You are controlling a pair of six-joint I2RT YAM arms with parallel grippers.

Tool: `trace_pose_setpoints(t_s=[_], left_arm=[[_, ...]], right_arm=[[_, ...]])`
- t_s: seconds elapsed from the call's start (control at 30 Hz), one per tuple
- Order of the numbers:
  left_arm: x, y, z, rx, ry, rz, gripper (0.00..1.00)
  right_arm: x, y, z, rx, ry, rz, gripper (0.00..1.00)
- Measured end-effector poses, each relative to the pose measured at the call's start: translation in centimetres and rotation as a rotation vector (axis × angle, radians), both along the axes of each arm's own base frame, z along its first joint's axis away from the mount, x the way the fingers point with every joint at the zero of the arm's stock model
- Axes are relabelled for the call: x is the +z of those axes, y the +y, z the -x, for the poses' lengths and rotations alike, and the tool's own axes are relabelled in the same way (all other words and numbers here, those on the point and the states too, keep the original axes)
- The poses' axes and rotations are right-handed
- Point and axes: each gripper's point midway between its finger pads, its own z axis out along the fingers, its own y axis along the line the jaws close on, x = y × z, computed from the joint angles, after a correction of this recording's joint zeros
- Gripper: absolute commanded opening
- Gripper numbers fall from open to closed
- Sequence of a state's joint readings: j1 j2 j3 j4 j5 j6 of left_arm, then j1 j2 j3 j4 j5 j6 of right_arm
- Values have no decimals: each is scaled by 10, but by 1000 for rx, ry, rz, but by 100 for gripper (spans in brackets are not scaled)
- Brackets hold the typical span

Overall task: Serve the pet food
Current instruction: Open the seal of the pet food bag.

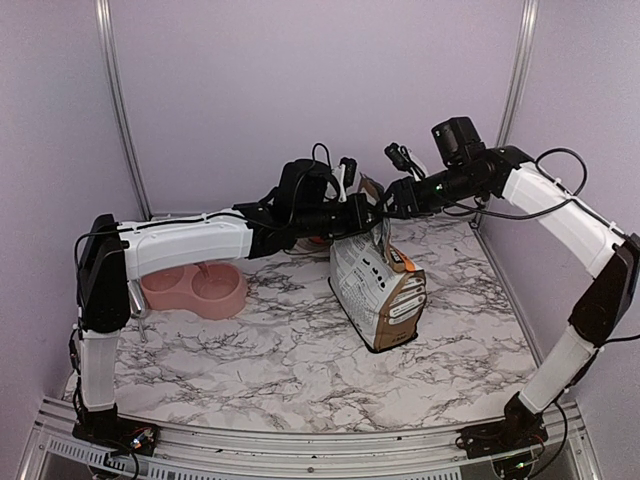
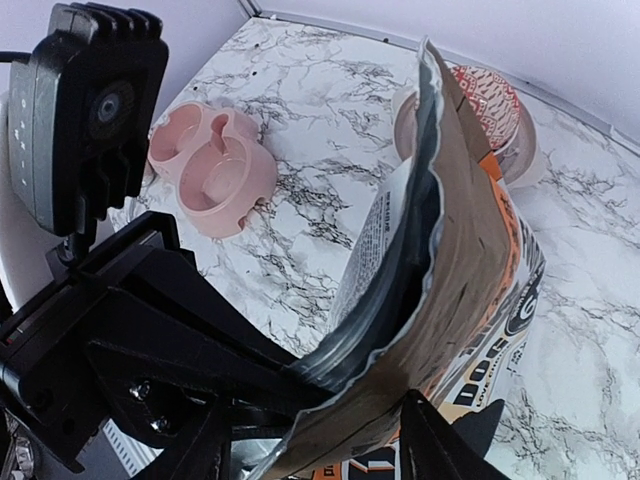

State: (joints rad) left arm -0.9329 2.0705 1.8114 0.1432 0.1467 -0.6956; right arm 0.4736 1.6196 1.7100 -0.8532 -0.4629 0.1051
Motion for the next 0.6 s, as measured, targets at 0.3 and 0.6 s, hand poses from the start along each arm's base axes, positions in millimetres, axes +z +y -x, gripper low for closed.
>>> trace_pose_setpoints(t_s=[0.3, 0.6], left_arm=[[-4, 2, -2, 2, 0, 2, 0], [-6, 2, -3, 4, -4, 6, 0]], right_arm=[[-8, -6, -5, -65, 25, 50, 43], [-1, -15, -16, -131, -14, 95, 19]])
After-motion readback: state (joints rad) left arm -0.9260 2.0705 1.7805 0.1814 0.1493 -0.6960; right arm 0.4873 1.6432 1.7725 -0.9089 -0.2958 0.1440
